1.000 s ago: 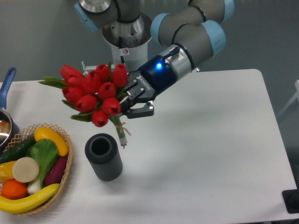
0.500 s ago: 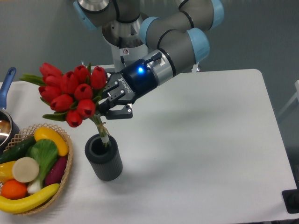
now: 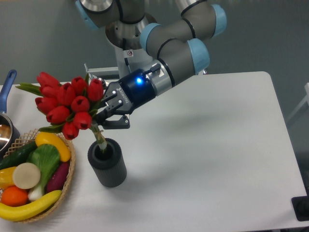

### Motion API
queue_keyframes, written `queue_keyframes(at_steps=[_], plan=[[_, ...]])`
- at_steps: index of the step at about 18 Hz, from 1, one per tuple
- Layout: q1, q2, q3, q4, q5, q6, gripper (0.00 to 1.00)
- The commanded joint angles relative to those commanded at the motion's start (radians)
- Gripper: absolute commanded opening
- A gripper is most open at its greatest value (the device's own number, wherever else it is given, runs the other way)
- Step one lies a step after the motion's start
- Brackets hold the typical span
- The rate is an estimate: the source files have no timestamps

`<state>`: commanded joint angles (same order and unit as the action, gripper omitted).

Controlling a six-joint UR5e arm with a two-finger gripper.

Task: Insert the flowers into the vase
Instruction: 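Lower the tulip stems into the black vase opening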

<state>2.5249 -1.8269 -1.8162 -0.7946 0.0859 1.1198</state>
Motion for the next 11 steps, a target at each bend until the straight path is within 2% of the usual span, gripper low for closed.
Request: queue_keyframes(at_steps=[11], plan=[[-0.014,-0.066,-0.015,0.0,0.009,0.037,0.25]])
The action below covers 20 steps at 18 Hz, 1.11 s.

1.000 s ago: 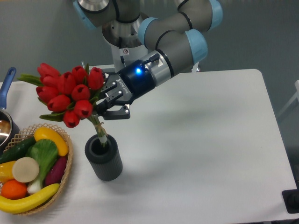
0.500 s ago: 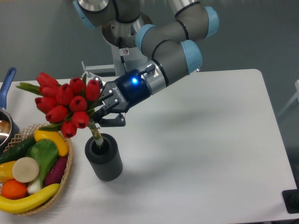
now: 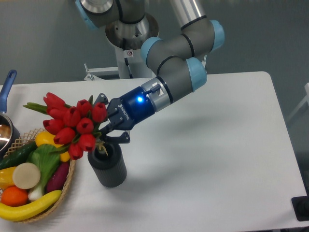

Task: Insert the flowers into the vase
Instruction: 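Lower the tulip stems into the black vase opening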

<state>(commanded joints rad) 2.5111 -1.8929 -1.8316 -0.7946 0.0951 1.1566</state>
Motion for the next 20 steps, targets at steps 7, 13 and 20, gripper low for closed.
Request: queue_keyframes(at_steps=[7,13,20], plan=[[0.0,-0.038,-0.04,0.0,0.0,0.098,0.26],[0.0,-0.045,-0.067,0.0,0.011,0.115,0.26],[0.0,-0.055,-0.081,0.0,0.011,0.123,0.27]])
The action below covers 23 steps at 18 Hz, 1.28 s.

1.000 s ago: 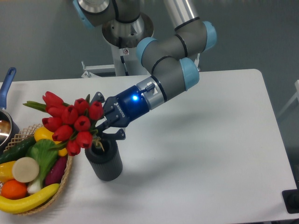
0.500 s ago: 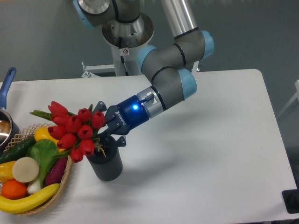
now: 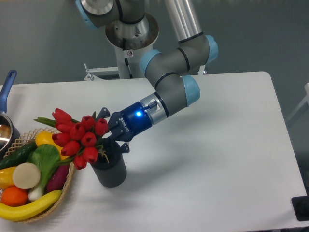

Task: Insert the flowers into the vase
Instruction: 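Lower the tulip stems into the black vase opening, then open the gripper to release the tulips in the vase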

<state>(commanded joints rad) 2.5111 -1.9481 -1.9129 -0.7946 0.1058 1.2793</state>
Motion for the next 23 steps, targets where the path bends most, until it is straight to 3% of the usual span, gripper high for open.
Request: queue_keyframes(at_steps=[8,15,19,22,23], plan=[[0.0,-0.037,0.005,0.0,0.002,0.045,0.28],[0.018,-0.046,0.009,0.0,0.009,0.046,0.37],[0.02,-0.045,0.003,0.002,0.011,0.051,0.59],[0.021,-0.04,0.002,0.002,0.028,0.051,0.66],[0.021,-0.04,0.002,0.002,0.035,0.051,0.73]])
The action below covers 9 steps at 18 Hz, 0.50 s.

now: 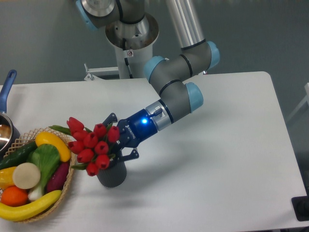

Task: Insert the flowers into the vase
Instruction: 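Open the gripper to release the tulips in the vase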

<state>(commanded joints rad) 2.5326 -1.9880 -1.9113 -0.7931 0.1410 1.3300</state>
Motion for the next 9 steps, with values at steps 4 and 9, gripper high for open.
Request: queue_keyframes(at_steps=[4,9], plan=[[0.002,0.005,0.006,0.0,0.008,0.006,1.0],[0.006,0.028,0.003,0.006,0.023,0.017,1.0]])
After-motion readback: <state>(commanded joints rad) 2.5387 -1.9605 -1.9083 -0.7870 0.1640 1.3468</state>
